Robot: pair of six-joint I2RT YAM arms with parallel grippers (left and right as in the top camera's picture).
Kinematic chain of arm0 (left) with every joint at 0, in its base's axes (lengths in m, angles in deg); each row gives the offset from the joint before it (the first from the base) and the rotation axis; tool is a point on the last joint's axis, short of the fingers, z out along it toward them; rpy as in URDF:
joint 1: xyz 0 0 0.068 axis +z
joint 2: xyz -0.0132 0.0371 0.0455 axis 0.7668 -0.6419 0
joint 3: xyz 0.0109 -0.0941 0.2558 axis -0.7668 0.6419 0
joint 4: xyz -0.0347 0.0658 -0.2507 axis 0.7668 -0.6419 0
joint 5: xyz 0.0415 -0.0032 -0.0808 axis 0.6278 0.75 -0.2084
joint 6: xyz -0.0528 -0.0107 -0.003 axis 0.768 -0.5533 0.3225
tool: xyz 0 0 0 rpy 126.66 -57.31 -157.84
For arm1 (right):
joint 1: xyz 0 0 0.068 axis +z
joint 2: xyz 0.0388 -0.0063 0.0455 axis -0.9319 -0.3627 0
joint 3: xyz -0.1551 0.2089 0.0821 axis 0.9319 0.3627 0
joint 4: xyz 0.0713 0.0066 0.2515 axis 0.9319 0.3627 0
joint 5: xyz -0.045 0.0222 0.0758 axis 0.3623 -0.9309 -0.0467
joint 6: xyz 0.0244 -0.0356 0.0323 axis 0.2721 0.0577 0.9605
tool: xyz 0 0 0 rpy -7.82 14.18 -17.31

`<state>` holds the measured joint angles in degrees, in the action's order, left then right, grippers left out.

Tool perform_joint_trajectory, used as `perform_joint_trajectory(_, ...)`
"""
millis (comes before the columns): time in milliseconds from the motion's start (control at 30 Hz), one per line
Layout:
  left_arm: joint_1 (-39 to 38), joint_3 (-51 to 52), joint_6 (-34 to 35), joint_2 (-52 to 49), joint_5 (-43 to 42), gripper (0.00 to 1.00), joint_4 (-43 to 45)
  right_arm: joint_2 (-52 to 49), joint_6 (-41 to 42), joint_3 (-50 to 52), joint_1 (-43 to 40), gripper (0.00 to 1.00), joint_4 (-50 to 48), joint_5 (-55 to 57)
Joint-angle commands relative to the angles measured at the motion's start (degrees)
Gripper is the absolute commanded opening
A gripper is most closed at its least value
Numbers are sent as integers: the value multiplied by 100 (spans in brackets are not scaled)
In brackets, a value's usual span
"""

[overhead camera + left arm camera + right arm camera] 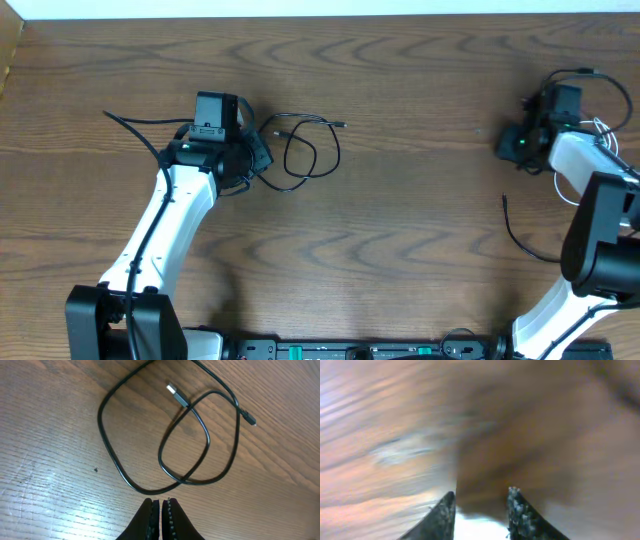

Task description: Untangle cables

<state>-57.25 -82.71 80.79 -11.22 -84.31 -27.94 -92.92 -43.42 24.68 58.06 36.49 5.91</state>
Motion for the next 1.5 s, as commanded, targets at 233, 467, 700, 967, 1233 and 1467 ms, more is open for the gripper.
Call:
perform_joint_trajectory(233,-2,87,-74,-463,348,8,188,15,-50,85,1040,35,-20,-2321)
perform_joint_trajectory(467,-2,87,-74,-560,1110,8,706,90,48,63,2129,39,-245,-2380)
perform_joint_trajectory(700,-2,90,-72,-566,2385,8,780,79,741,66,3265,43,-1357,-2105)
perform_joint_trajectory(967,2,90,63,-566,2754,8,704,79,1056,66,4441,49,-2227,-26)
perform_joint_trajectory(1233,2,90,74,-566,2754,8,706,-146,1049,68,5104,61,-2251,1056)
perform_joint_trajectory(1467,2,90,107,-566,2754,8,704,-590,1047,68,5171,70,-2577,1051)
